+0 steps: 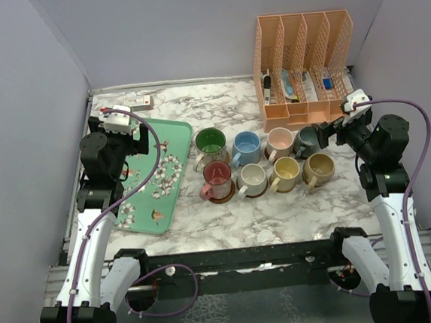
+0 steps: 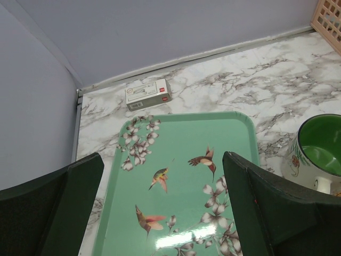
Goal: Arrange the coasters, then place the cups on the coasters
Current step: Reset both arms
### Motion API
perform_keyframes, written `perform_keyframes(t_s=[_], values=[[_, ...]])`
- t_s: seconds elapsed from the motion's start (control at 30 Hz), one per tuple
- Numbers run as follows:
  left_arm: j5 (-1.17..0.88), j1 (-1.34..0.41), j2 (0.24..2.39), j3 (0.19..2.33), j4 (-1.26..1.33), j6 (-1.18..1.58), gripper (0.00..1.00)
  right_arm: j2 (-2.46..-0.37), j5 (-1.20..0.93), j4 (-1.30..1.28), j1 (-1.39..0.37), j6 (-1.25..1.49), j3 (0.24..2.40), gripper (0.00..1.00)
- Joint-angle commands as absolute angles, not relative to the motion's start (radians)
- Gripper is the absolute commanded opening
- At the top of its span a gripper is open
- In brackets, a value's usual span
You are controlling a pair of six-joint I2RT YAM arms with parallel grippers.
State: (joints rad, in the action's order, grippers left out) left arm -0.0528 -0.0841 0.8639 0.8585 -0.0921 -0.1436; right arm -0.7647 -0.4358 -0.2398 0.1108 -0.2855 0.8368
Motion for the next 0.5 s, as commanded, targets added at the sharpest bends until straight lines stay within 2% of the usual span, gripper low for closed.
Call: perform_keyframes(t_s=[0.0,0.47], values=[[-0.057,-0.076,0.849,0.868,-0.091,-0.136,0.98,-0.756,-0.459,-0.252,0.115,-0.295,0.864,1.0],[-0.069,-0.075,0.85,0.864,-0.091,-0.142,0.98,-0.755,-0.46,-0.255,0.115,-0.303,0.863,1.0]])
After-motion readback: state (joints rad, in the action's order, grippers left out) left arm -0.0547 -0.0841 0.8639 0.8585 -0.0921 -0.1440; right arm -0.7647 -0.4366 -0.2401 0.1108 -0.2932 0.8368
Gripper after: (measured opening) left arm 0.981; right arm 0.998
